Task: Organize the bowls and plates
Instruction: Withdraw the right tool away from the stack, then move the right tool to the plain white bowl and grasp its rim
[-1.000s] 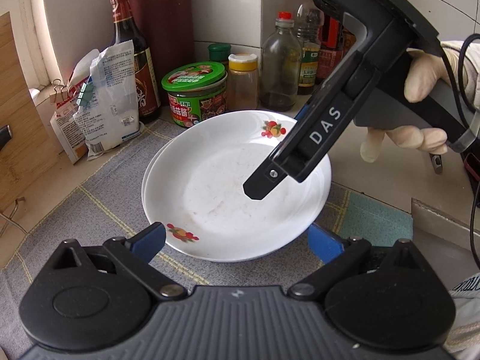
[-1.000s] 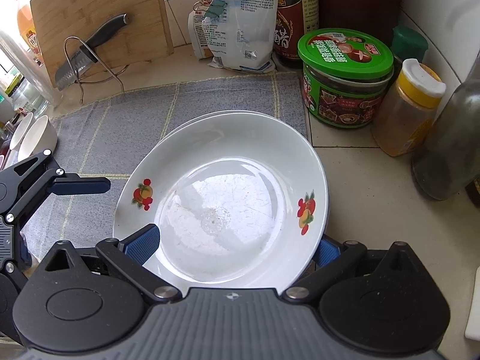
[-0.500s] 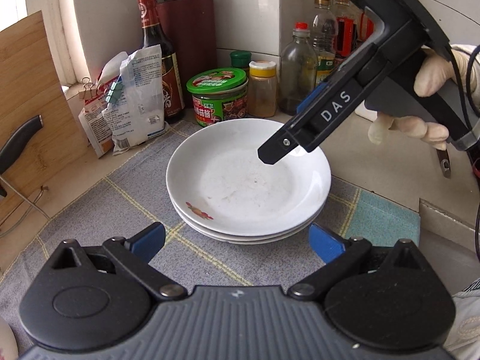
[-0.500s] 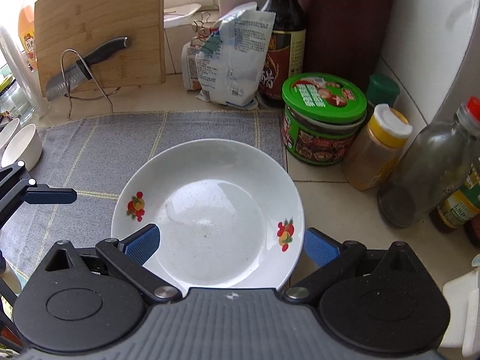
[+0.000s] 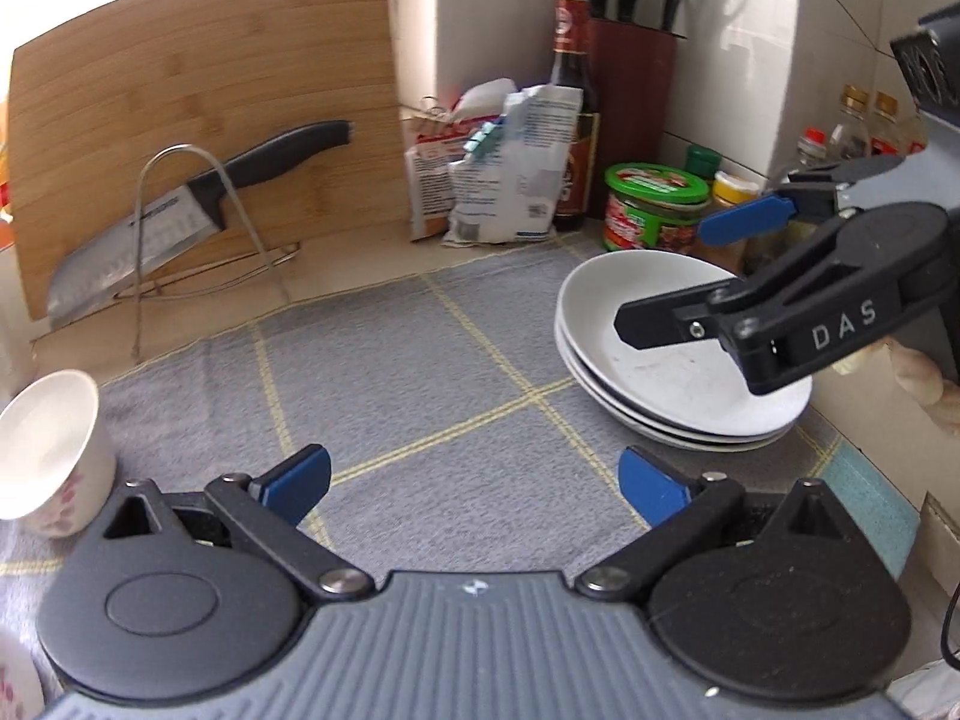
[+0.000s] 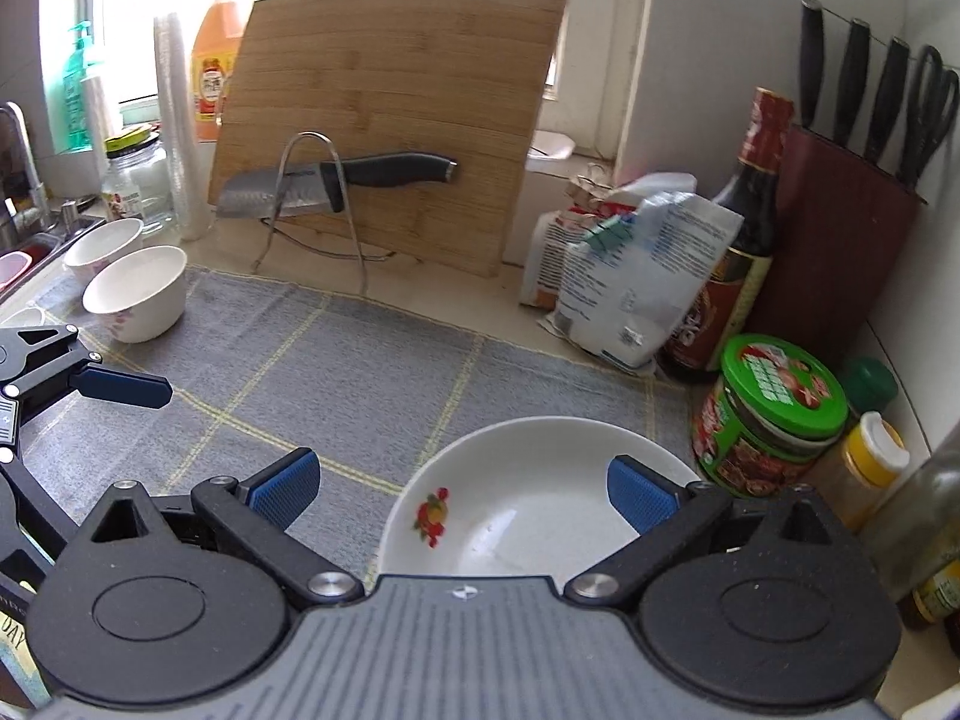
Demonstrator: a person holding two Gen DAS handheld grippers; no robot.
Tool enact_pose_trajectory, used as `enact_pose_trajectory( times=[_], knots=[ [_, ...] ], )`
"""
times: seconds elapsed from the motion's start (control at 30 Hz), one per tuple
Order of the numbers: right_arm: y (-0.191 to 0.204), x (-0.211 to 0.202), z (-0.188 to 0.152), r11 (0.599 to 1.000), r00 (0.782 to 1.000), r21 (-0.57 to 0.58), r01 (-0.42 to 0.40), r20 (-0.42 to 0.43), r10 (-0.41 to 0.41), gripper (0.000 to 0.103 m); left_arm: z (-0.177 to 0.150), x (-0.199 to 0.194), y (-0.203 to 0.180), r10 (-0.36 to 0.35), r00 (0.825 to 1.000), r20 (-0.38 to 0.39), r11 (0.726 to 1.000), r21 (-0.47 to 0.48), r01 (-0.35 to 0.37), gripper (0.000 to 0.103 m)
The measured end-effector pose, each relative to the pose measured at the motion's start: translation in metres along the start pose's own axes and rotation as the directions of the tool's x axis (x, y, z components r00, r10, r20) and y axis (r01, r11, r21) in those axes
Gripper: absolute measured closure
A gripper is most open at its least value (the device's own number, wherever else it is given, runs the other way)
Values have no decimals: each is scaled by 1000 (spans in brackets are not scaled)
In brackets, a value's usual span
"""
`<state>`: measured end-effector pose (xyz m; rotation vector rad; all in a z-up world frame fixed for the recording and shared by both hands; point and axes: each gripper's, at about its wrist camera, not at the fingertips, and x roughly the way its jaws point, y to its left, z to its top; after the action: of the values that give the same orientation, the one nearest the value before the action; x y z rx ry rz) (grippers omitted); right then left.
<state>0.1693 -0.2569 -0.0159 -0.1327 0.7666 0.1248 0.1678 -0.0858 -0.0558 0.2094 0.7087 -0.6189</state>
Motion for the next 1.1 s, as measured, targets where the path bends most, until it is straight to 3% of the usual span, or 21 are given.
enact_pose_trajectory(
  times=[0.27, 0.43, 0.6, 0.83, 0.97, 1.1],
  knots=[
    [39, 11, 9, 985, 991, -115, -132, 21, 135, 0, -18, -38, 30, 168, 985, 32, 971, -178, -160, 1],
    [64, 10, 9, 980, 989, -134, -146, 15, 150, 0, -30, -58, 49, 204, 978, 44, 958, -212, -191, 1],
    [98, 8, 4, 984, 989, -104, -144, 4, 145, 0, -46, -73, 74, 189, 981, 29, 969, -169, -182, 1],
    [176, 11, -2, 992, 993, -59, -111, -36, 109, 0, -63, -103, 125, 107, 994, 27, 990, -95, -104, 1],
    [222, 17, -3, 988, 989, -57, -140, -48, 137, 0, -72, -122, 158, 79, 996, 35, 994, -76, -76, 1],
    [259, 24, -2, 983, 985, -78, -167, -62, 163, 0, -82, -131, 183, 94, 995, 20, 993, -79, -92, 1]
  ],
)
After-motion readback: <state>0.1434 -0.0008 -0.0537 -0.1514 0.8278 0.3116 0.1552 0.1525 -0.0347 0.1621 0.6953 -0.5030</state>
